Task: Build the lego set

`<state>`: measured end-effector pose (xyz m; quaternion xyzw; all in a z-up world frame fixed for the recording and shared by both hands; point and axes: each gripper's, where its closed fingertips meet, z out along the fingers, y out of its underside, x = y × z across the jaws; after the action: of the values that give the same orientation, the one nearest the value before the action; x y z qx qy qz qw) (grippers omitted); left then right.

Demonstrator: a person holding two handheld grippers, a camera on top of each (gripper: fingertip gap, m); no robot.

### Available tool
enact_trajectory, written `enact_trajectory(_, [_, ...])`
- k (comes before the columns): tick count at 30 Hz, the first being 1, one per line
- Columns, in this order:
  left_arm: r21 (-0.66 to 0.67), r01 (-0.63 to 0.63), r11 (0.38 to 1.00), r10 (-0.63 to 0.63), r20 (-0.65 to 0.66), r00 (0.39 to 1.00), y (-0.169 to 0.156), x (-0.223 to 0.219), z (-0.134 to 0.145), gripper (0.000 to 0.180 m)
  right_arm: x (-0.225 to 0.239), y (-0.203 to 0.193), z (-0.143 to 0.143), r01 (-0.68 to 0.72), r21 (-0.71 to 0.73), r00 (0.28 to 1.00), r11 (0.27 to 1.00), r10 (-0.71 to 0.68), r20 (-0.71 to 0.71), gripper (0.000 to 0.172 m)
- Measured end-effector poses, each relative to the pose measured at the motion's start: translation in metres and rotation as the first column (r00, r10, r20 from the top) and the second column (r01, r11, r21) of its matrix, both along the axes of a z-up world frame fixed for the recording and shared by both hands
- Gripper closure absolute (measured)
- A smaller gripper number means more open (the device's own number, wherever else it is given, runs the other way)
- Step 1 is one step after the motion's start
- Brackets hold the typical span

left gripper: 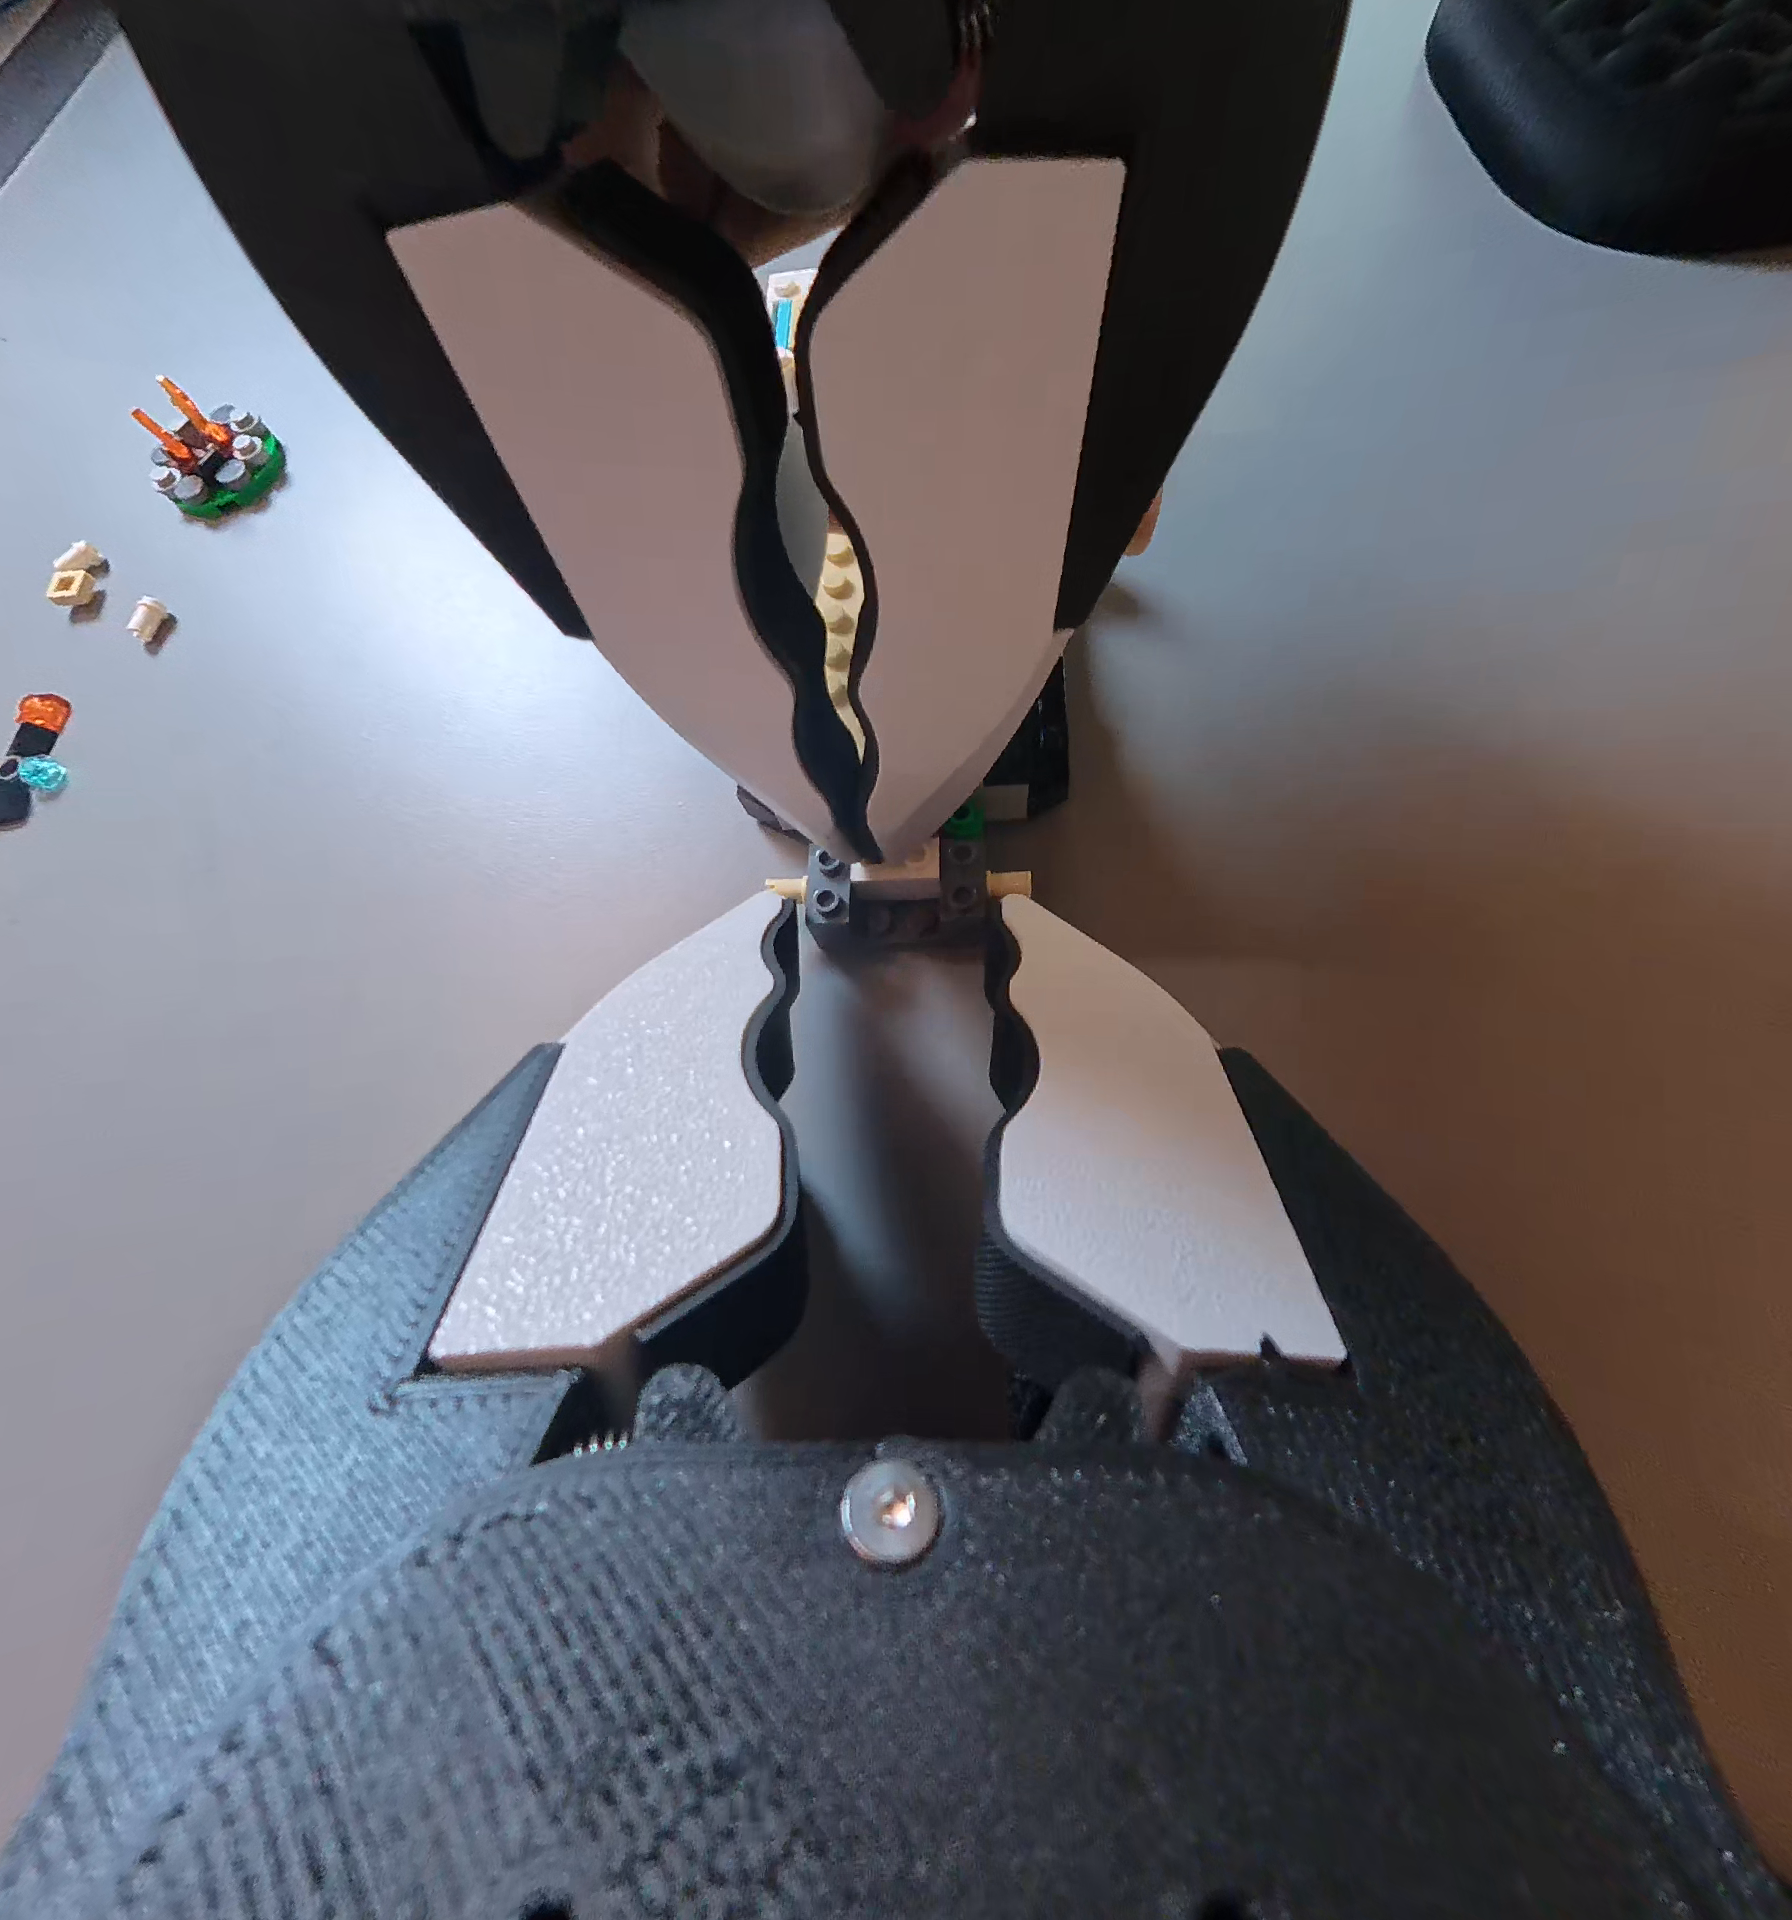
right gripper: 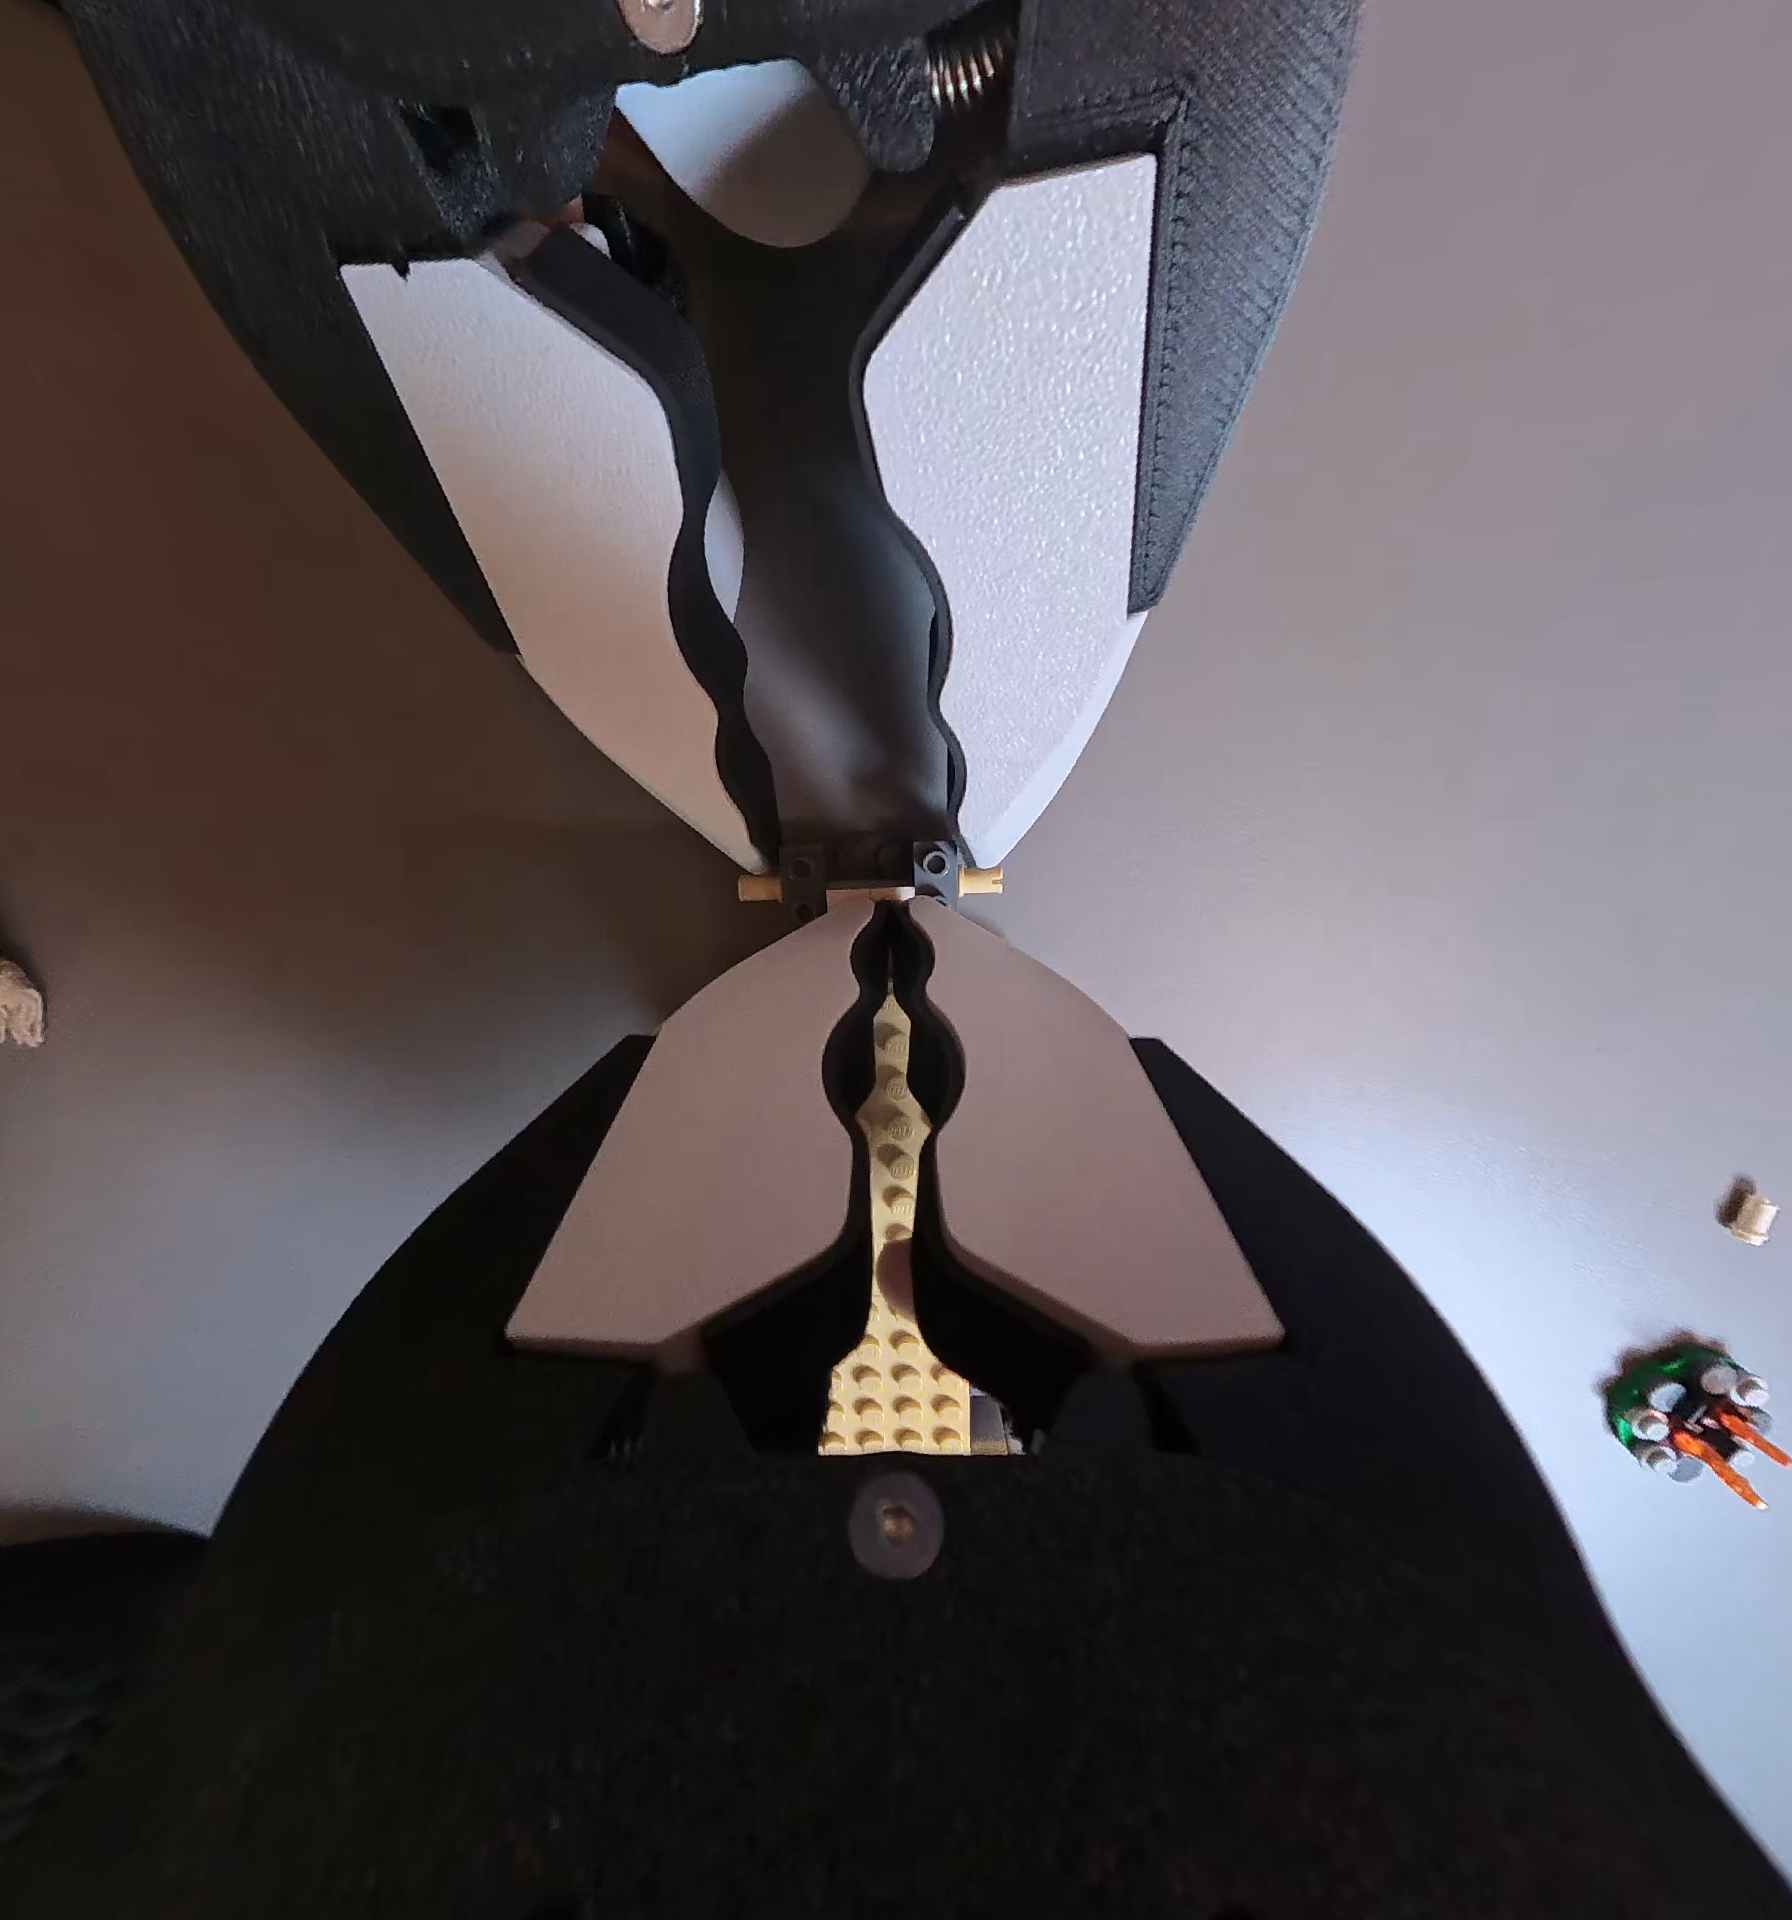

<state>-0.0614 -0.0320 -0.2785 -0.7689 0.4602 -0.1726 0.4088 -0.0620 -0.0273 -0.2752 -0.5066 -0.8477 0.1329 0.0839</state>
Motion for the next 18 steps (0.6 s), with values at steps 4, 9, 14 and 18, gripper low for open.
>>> enact_trajectory(4, [-0.004,0.0,1.0,0.0,0.0,1.0,0.0,0.0,0.0,0.146,0.0,0.0,0.0,0.013,0.0,1.0,1.0,-0.013,0.0,0.172])
enact_trajectory(9, [-0.004,0.0,1.0,0.0,0.0,1.0,0.0,0.0,0.0,0.146,0.0,0.0,0.0,0.008,-0.001,1.0,1.0,-0.008,-0.005,0.171])
enact_trajectory(14, [-0.008,-0.002,1.0,0.002,0.002,1.0,0.0,-0.002,0.0,0.145,-0.001,-0.004,0.003,0.03,-0.045,0.995,0.999,-0.034,-0.099,0.172])
enact_trajectory(18, [-0.008,-0.006,1.0,0.006,0.002,1.0,0.0,-0.002,0.0,0.144,0.007,0.004,0.04,0.119,-0.137,0.953,0.983,-0.152,-0.264,0.147])
